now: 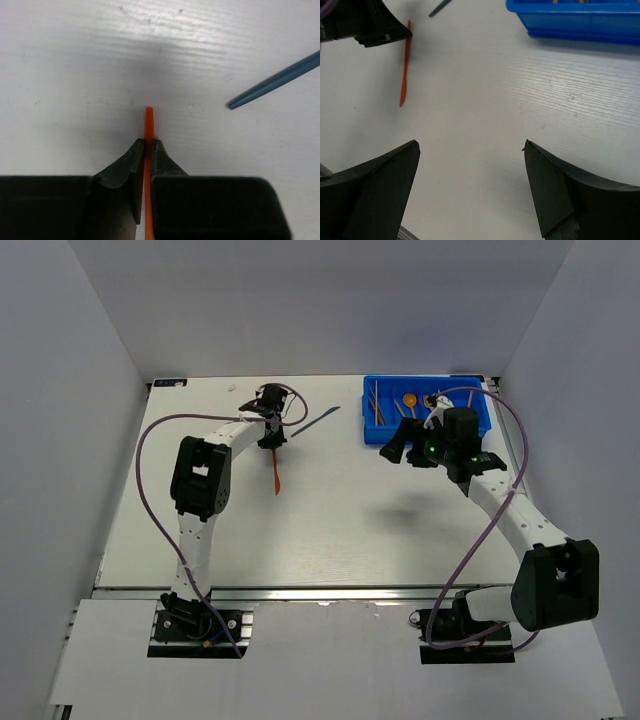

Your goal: Sort the eating utensils into containers

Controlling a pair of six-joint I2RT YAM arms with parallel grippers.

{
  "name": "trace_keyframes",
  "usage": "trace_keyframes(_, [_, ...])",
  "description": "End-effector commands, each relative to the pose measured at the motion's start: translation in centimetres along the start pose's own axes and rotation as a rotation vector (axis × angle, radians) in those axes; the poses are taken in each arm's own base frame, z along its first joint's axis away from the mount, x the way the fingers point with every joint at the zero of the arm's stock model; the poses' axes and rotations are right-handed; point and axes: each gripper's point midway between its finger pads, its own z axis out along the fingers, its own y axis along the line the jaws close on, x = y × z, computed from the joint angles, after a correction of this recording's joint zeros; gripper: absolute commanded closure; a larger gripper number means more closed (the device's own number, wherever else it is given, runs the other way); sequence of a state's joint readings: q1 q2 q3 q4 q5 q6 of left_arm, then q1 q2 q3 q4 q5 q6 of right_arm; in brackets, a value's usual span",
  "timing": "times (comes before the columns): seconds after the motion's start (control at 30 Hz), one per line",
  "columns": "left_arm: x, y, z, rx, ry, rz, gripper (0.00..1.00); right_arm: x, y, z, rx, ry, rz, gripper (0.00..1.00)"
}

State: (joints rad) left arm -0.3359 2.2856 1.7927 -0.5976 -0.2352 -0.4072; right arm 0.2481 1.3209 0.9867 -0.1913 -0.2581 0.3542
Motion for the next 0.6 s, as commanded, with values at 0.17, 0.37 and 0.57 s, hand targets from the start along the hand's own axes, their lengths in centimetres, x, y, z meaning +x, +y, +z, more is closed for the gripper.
trace_keyframes(0.17, [9.5, 4.3, -1.2, -0.18, 0.194, -0.01, 1.0, 1.4, 4.5, 1.0, -0.275, 0.018, 0.064, 0.11])
trace_keyframes(0.37, [8.8, 1.9, -6.5, -0.04, 0.049, -0.161, 1.0, 5.2, 10.6, 2.9, -0.423, 0.058, -0.002, 0.11])
trace_keyframes(0.57, [7.1, -1.0, -11.9, 0.128, -0.048, -0.216, 1.0, 10.0, 14.9, 6.1, -0.512, 0.159, -0.021, 0.11])
